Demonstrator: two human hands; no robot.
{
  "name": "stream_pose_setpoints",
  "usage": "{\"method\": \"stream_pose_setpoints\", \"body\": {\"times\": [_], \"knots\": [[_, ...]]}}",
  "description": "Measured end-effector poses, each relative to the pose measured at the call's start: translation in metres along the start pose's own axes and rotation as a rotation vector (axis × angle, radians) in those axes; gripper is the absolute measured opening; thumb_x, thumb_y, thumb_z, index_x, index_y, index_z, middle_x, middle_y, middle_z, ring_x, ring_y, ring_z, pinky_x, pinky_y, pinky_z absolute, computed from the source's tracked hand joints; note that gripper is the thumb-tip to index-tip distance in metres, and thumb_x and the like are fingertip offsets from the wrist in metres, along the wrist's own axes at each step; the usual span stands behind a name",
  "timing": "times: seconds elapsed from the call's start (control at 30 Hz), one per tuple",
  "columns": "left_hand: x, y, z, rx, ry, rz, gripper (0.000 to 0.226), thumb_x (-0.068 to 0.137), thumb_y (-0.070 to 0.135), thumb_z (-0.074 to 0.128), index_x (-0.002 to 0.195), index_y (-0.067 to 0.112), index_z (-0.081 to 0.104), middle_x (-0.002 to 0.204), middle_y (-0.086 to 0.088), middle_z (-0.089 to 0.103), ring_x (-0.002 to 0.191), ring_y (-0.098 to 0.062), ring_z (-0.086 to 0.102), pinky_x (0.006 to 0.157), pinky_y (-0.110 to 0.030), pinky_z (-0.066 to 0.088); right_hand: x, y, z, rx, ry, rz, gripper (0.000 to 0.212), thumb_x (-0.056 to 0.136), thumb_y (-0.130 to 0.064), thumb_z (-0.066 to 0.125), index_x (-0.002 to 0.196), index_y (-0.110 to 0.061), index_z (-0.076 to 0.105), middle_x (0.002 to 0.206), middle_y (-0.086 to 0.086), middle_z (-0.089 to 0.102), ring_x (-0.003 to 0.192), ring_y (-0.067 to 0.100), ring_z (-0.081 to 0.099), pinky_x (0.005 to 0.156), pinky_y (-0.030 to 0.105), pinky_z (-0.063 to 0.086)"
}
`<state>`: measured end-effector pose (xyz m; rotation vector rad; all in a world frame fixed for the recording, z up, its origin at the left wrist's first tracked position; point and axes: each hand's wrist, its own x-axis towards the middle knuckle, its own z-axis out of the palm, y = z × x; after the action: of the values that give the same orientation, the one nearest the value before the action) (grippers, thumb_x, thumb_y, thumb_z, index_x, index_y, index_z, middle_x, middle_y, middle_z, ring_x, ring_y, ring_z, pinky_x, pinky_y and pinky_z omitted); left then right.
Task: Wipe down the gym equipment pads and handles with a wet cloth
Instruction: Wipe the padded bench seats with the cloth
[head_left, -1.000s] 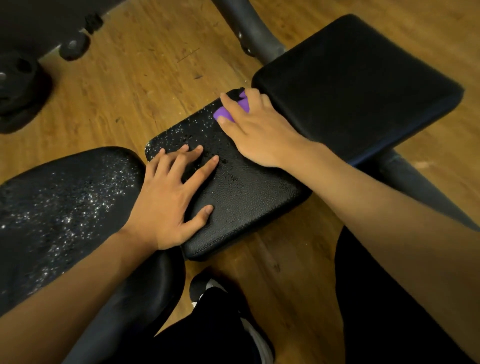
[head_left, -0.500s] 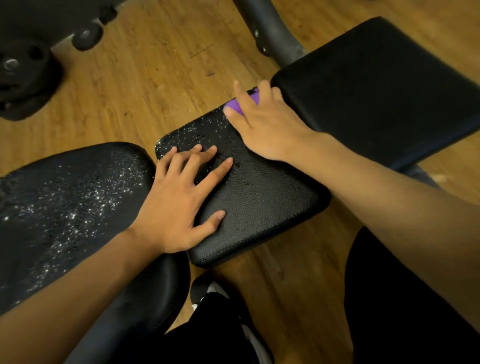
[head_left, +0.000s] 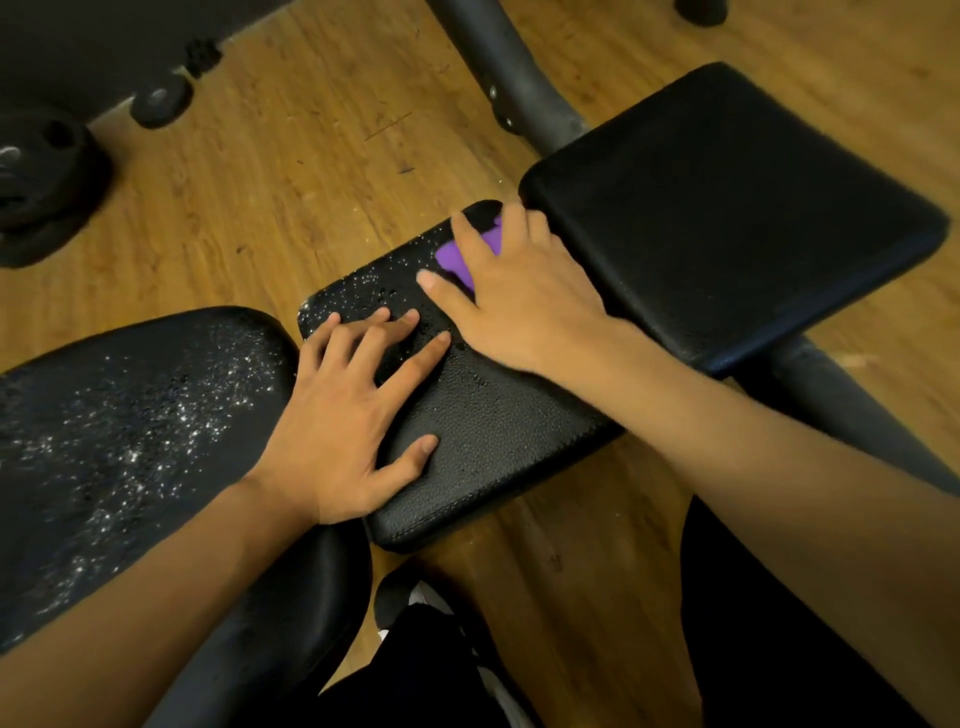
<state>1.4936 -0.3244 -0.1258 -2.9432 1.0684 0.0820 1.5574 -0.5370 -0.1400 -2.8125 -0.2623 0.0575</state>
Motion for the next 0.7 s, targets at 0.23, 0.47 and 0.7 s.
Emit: {"method": "stream_pose_setpoints", "body": {"times": [0.23,0.47,0.7], "knots": [[0.0,0.001,-0.002,0.008,0.006,0.003,0.08,0.091,0.062,0.041,0.16,0.021,0.039,0.155,-0.016,0.042,0.146,-0.041,0.037,0.118,-0.067,0.024,-0.036,0.014,-0.005,0.094,-0.005,-0.025,0.078,0.099,-0.071,0.017,0.164,-0.028,0.01,0.155,0.018,0.026,0.138,0.032,0.031,0.108,0.041,0.037],[0.0,-0.001,0.0,0.011,0.014,0.002,0.082,0.09,0.063,0.042,0.16,0.022,0.038,0.155,-0.016,0.043,0.146,-0.04,0.037,0.118,-0.068,0.023,-0.07,0.009,-0.004,-0.045,-0.001,-0.021,0.085,0.097,-0.073,0.006,0.164,-0.02,0.007,0.155,0.028,0.027,0.139,0.038,0.034,0.113,0.046,0.035],[0.0,-0.001,-0.001,0.008,-0.018,-0.009,0.08,0.092,0.062,0.04,0.161,0.023,0.035,0.157,-0.015,0.04,0.148,-0.039,0.035,0.117,-0.068,0.024,0.022,0.0,-0.002,0.061,-0.024,0.016,0.091,0.096,-0.078,0.015,0.164,-0.019,0.006,0.153,0.023,0.029,0.134,0.039,0.034,0.11,0.046,0.032]]}}
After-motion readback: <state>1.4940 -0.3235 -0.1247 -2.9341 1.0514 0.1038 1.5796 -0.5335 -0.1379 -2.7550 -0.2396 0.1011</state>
